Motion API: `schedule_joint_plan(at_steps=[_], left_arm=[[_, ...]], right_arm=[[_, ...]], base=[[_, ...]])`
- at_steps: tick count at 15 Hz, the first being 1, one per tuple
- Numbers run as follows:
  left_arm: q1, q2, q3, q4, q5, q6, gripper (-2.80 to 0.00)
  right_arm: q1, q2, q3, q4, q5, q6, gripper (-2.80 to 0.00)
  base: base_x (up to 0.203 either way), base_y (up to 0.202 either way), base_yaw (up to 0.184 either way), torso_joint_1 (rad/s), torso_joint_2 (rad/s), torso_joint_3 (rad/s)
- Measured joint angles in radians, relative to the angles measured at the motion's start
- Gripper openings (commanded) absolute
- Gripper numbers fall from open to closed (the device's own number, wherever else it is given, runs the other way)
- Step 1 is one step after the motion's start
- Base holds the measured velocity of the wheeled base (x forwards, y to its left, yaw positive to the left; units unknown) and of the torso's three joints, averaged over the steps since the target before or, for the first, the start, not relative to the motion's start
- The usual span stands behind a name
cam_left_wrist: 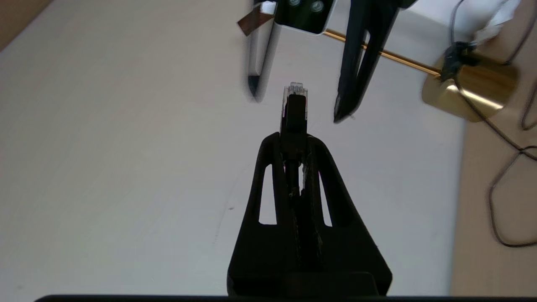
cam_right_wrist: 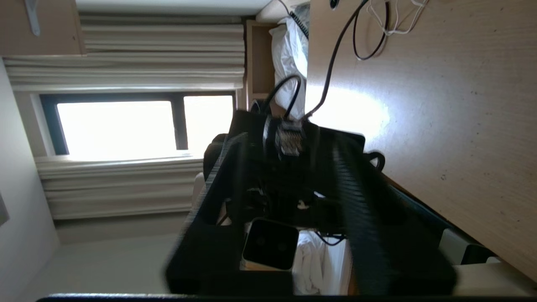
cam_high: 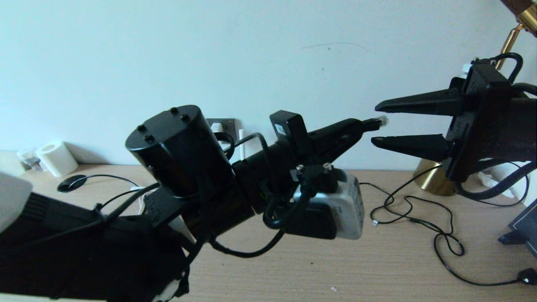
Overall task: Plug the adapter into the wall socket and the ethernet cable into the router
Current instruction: Hand it to the other hand, then align cable and router interface
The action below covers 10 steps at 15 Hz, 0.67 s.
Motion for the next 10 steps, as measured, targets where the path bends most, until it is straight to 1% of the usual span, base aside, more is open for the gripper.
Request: schedule_joint_plan(at_steps=[1,2,3,4,6,7,8,9,10], left_arm=[[0.005,-0.007,0.013,0.001,0.015,-0.032,-2.8],[0.014,-0.018,0.027,0.001,0.052,-0.089,-2.8],[0.021,-0.029,0.041,0.001,0.115,-0.16,-2.8],[0.026,-0.041,0.054,0.002,0.195,-0.24,-2.8],[0.034,-0.07,0.076,0.018,0.411,-0.464,-2.8],[0.044,-0.084,0.081,0.042,0.494,-0.567,-2.8],[0.066,-0.1,0.088,0.08,0.571,-0.676,-2.8],[0.095,-0.116,0.096,0.122,0.625,-0.78,-2.8],[0.124,-0.129,0.108,0.161,0.66,-0.873,-2.8]], right_arm=[[0.0,-0.001,0.0,0.0,-0.013,-0.005,0.0],[-0.002,-0.004,0.005,0.0,-0.04,-0.027,0.0],[-0.003,-0.01,0.017,0.0,-0.073,-0.071,0.0],[-0.003,-0.018,0.036,0.001,-0.113,-0.134,0.0],[-0.001,-0.045,0.109,0.002,-0.258,-0.347,0.0],[0.003,-0.059,0.15,0.001,-0.351,-0.463,0.0],[0.009,-0.077,0.206,-0.008,-0.47,-0.606,0.0],[0.018,-0.102,0.273,-0.031,-0.59,-0.748,0.0],[0.026,-0.139,0.334,-0.069,-0.69,-0.878,0.0]], base=[[0.0,0.0,0.0,0.0,0.0,0.0],[0.0,0.0,0.0,0.0,0.0,0.0],[0.0,0.0,0.0,0.0,0.0,0.0],[0.0,0.0,0.0,0.0,0.0,0.0],[0.0,0.0,0.0,0.0,0.0,0.0],[0.0,0.0,0.0,0.0,0.0,0.0],[0.0,0.0,0.0,0.0,0.0,0.0],[0.0,0.0,0.0,0.0,0.0,0.0],[0.0,0.0,0.0,0.0,0.0,0.0]])
